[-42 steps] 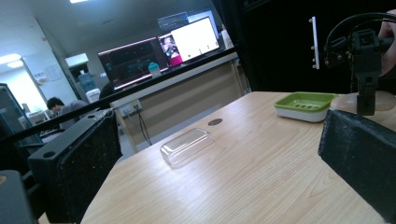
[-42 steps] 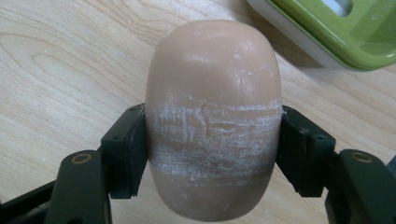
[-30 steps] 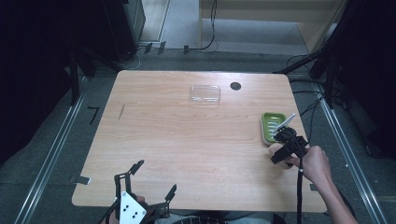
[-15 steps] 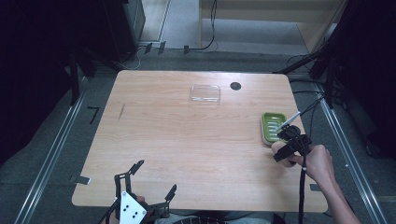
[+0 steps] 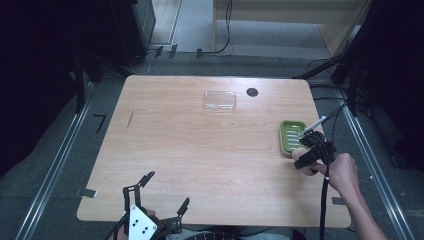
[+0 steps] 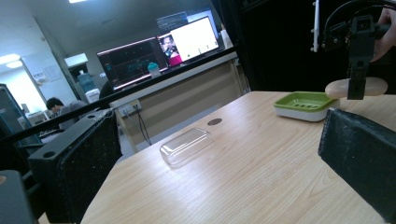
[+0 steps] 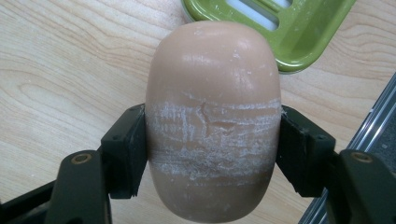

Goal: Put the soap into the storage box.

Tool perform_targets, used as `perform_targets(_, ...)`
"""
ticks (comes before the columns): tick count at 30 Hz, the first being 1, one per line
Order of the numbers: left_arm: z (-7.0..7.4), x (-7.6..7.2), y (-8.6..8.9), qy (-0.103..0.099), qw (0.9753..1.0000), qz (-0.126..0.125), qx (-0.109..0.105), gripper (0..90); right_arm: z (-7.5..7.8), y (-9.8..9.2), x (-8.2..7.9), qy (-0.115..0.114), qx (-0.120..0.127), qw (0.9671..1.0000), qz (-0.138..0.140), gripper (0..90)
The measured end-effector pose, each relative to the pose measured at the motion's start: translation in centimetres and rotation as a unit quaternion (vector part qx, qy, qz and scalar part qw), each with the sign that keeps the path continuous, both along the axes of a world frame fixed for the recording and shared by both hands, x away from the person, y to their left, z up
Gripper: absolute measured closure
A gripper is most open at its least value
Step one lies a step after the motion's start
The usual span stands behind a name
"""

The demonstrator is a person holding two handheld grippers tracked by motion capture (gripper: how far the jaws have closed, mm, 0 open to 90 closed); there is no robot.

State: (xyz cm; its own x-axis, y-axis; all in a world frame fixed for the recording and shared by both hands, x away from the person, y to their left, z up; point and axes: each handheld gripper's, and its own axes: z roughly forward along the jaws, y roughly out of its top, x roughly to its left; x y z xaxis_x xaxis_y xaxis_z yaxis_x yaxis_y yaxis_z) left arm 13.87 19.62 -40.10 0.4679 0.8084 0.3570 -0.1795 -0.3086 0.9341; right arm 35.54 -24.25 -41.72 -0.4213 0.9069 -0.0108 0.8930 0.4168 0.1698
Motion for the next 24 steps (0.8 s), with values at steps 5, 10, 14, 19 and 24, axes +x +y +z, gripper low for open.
perform_targets(5,0.0,0.0,0.0,0.0,1.0,0.0,0.001,0.0,0.3,0.0,0.3,-0.001,0.0,1.0,-0.003,33.5)
perform_targets(10,0.0,0.0,0.0,0.0,1.0,0.0,0.0,0.0,0.3,0.0,0.6,-0.005,0.001,1.0,-0.004,33.5)
perform_targets(14,0.0,0.0,0.0,0.0,1.0,0.0,0.0,0.0,0.3,0.0,0.9,-0.008,0.002,0.9999,-0.007,33.5)
perform_targets(19,0.0,0.0,0.0,0.0,1.0,0.0,0.0,0.0,0.4,0.1,1.4,-0.011,0.003,0.9999,-0.008,33.5)
perform_targets(24,0.0,0.1,0.0,0.0,1.0,0.0,-0.001,0.0,0.6,0.3,1.8,-0.014,0.007,0.9998,-0.012,33.5)
